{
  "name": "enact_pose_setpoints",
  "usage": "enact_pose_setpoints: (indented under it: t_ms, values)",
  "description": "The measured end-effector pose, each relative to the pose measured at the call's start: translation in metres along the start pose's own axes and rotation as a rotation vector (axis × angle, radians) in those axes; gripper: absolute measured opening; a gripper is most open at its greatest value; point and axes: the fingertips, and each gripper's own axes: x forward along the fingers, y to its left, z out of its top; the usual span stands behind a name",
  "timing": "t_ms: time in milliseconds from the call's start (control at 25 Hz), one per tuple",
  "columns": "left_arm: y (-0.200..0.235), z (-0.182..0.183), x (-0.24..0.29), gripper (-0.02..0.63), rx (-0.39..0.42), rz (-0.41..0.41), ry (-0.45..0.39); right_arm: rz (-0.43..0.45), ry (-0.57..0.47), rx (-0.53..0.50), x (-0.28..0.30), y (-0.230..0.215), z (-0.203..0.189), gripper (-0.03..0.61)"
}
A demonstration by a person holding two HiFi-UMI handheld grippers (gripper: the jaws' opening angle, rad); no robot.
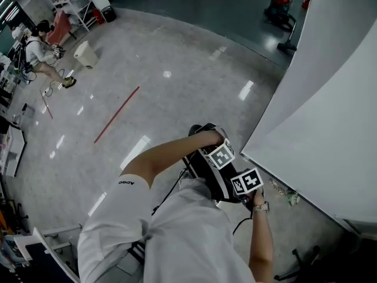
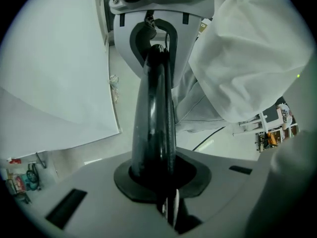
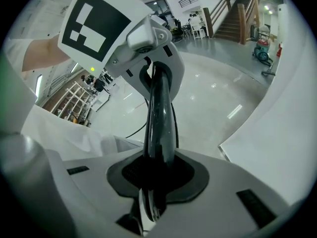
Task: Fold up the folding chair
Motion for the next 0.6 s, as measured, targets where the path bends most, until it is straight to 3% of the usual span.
enact_pose_setpoints:
  t_ms: [280,600]
  values:
    - [0.027,0.024,-0.014,0.052,-0.035,0.048,-0.033,-0.041,0.011,-0.043,-0.023,-0.028,-0.013,0.078]
    - [0.048,0.032,-0.012,0.052,-0.003,0.055,-0.055,-0.026,-0.022,0.028,-0.033,-0.045,-0.016,0.085]
